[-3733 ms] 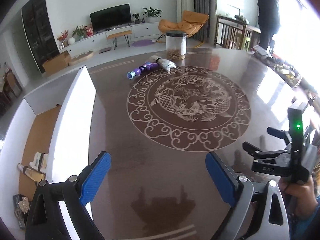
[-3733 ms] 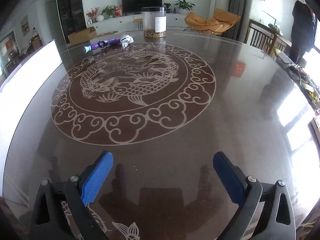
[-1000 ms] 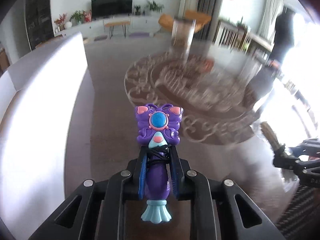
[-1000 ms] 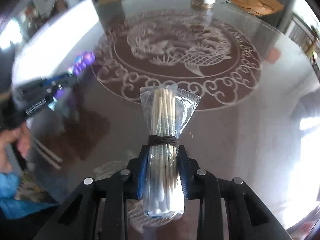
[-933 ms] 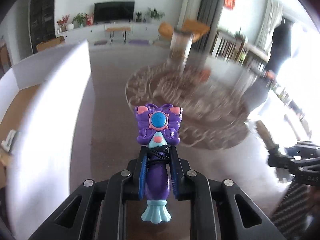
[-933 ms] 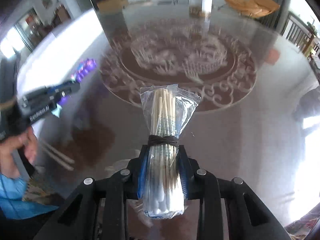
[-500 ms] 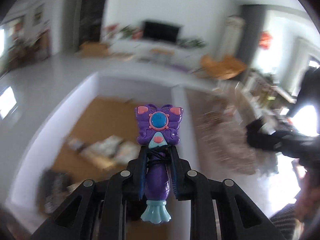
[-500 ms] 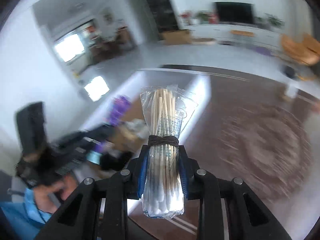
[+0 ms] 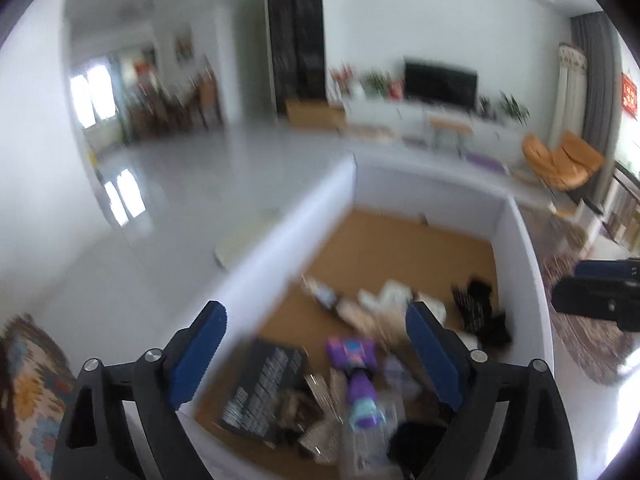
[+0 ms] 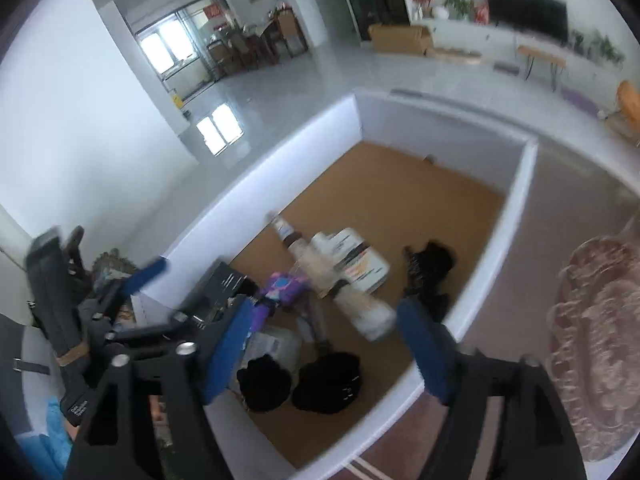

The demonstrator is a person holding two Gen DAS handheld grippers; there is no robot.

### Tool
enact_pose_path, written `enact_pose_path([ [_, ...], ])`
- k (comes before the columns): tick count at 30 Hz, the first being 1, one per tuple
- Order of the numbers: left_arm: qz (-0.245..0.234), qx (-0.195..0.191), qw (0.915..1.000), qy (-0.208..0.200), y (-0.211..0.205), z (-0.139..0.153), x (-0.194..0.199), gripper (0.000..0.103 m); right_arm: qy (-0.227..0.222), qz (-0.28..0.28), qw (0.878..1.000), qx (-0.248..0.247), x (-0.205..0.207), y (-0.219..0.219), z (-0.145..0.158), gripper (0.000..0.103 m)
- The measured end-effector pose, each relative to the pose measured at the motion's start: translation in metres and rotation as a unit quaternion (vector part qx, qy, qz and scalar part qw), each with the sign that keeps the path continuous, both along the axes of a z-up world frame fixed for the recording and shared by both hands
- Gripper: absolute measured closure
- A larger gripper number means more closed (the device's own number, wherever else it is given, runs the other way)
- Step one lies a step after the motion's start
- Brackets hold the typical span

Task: Organize objects

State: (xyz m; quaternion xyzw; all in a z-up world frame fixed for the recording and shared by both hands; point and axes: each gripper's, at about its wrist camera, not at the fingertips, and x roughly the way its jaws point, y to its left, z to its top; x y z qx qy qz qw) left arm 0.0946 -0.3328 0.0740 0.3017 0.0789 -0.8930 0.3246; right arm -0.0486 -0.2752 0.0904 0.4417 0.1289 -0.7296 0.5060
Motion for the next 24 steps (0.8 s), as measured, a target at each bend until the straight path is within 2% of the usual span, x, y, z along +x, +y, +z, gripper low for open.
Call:
enact_pose_path([
  [2,0.037,-0.013,0.999,0.022,0.003,0.016,0.009,0.0,0.03,0.0,1.0,0.003,-0.006,0.008,0.011,0.013],
  [5,0.101,0.011,0.9947,0.016,0.003,0.028,0.017,0.0,0.073,-0.001,0.997,0.029,-0.011,0.012,0.014,0.008],
  [7,0.099,0.052,0.9937,0.005,0.002,0.029,0.019,0.0,0.088,-0.003,0.995,0.056,-0.011,0.011,0.01,0.008],
  [10,0.083,0.115,0.9894,-0.03,-0.003,0.021,0.013,0.0,0.085,-0.006,0.994,0.074,-0.011,0.011,0.001,0.008],
  [11,0.084,0.112,0.9895,-0.038,-0.002,0.02,0.011,0.0,0.079,-0.005,0.994,0.076,-0.011,0.011,-0.002,0.008],
  [15,0.073,0.055,0.9931,-0.073,0.01,0.019,0.005,0.0,0.074,0.002,0.994,0.079,-0.008,0.008,-0.01,0.008],
  [17,0.066,0.046,0.9934,-0.082,0.012,0.019,0.003,0.0,0.08,0.007,0.994,0.08,-0.005,0.006,-0.011,0.008],
  [19,0.063,0.044,0.9936,-0.083,0.011,0.021,0.002,0.0,0.086,0.011,0.993,0.081,-0.003,0.005,-0.011,0.008],
  [23,0.053,0.068,0.9939,-0.069,0.002,0.012,-0.002,0.0,0.088,0.007,0.993,0.082,-0.007,0.004,-0.012,0.008],
  [24,0.057,0.061,0.9947,-0.06,0.003,0.013,0.0,0.0,0.085,0.005,0.993,0.08,-0.008,0.005,-0.012,0.008],
])
